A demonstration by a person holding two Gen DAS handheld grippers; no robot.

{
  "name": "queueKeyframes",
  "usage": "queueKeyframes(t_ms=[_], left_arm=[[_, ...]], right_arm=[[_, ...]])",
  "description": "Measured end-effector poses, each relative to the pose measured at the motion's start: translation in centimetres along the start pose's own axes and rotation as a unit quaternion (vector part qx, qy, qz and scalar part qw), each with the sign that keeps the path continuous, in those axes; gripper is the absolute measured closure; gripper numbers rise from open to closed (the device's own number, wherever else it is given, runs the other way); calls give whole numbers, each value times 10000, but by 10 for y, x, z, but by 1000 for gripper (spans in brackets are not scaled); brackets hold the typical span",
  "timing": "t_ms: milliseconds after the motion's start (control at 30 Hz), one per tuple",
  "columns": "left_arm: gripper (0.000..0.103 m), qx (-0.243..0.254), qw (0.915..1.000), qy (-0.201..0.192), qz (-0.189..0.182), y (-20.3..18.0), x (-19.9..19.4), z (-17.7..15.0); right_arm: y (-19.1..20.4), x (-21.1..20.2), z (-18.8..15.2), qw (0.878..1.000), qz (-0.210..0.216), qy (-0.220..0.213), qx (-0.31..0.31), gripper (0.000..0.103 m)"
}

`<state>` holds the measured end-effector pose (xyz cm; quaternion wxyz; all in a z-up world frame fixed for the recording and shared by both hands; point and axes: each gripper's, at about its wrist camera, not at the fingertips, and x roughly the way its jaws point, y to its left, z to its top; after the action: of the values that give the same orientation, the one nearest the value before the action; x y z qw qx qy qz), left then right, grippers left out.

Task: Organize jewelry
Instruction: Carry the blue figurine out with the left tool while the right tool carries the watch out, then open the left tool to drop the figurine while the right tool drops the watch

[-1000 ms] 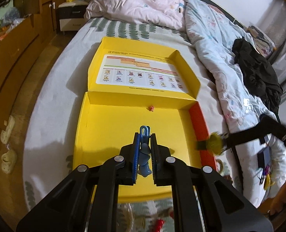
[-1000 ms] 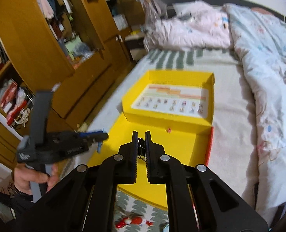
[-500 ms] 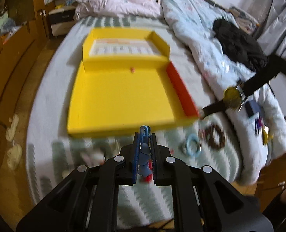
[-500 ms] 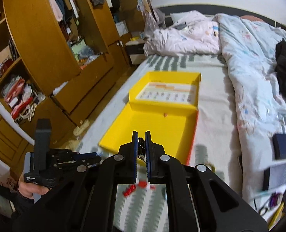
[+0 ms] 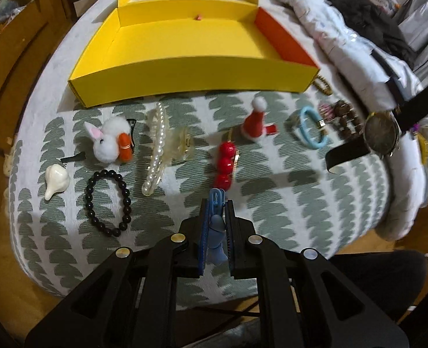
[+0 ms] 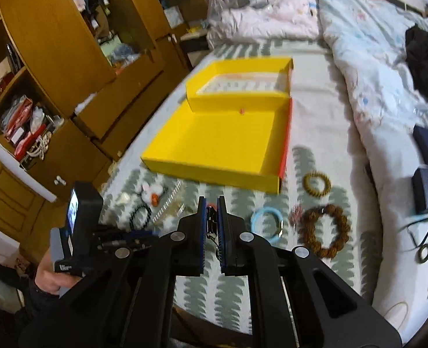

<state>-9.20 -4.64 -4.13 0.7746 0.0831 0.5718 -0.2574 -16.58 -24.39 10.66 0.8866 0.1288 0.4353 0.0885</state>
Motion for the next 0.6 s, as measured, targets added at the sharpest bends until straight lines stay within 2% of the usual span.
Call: queueKeyframes(t_ms=[333,600], left_arm=[[92,-103,9995,151,269,-1,37,5],[91,-195,9992,194,285,-2,45,11]], right_arm=[[-76,42,-28,9966,-392,437,578,97],[-76,63,-39,9958,-354,654,528,97]])
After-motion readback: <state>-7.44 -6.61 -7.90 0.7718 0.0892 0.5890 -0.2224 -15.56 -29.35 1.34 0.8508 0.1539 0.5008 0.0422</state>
